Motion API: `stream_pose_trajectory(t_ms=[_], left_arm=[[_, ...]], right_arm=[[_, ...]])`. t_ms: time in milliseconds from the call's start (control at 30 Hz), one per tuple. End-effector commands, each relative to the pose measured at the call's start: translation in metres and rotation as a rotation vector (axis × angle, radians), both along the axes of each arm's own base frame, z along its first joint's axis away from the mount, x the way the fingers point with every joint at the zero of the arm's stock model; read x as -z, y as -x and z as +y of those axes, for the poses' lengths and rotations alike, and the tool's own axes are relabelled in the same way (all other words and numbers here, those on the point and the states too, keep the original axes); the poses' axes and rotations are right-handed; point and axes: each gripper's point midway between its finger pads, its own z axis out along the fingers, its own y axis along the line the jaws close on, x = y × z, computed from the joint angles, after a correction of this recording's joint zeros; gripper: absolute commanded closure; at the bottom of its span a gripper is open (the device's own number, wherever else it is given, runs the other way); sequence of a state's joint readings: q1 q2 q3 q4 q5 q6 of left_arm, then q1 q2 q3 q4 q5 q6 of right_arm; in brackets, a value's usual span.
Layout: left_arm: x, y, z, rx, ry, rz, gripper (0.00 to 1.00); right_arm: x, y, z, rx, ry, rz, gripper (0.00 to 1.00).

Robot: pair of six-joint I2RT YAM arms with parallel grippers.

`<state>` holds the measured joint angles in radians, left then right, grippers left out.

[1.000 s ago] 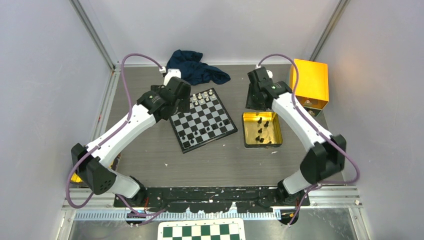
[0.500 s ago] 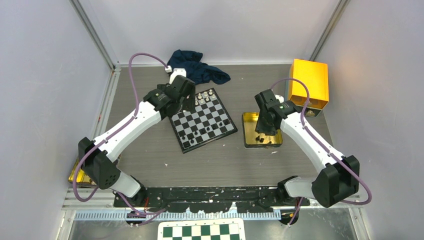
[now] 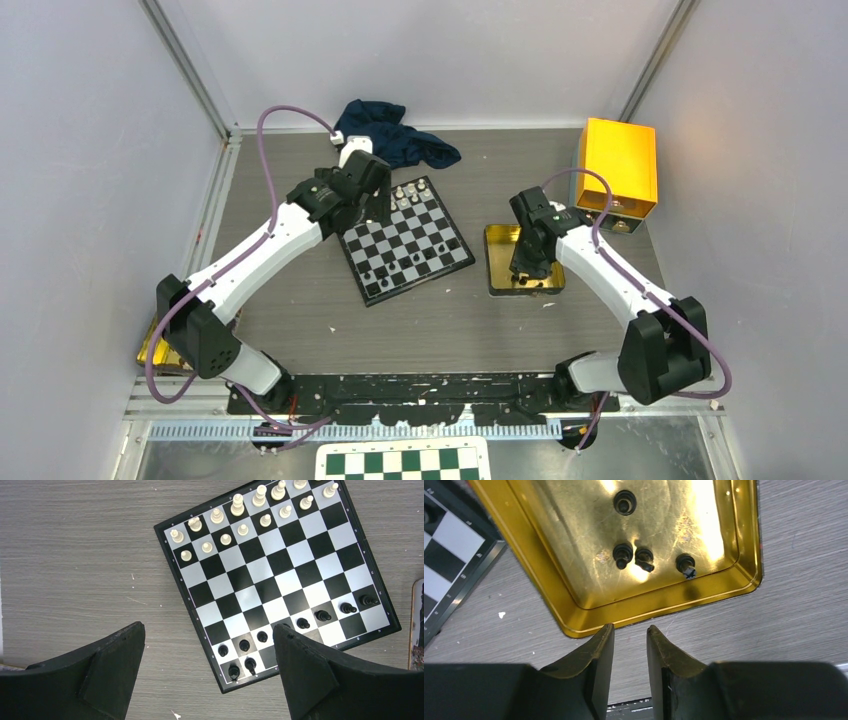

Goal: Set up the chess pieces on the board
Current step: Pick up the chess piece from the storage box.

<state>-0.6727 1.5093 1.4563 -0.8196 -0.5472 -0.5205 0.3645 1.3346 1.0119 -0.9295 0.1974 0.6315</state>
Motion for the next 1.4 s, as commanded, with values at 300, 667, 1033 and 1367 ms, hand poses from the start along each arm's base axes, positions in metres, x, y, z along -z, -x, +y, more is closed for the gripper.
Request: stream_pose_trajectory(t_ms=[300,667,1033,1367], left_arm=[[-0.019,-0.006,0.0,-0.014,0.046,-0.065,0.0],[-0.016,-0.008,-0.001,-0.015,0.037,-0.057,0.0],[-0.012,-0.011,-0.003,-0.015,0.024,-0.046,0.0],[-0.009,-0.015,-0.007,-0.012,0.016,-0.04,0.0]], right_arm=[[0.014,-0.016,-0.019,0.063,-0.015,-0.005,0.64],[0.03,-0.025,-0.024,0.078,-0.043,0.024,0.64],[0.044,-0.031,-0.024,0.083,-0.061,0.048,0.64],[0.053,-0.03,-0.025,0.086,-0.071,0.073,0.64]])
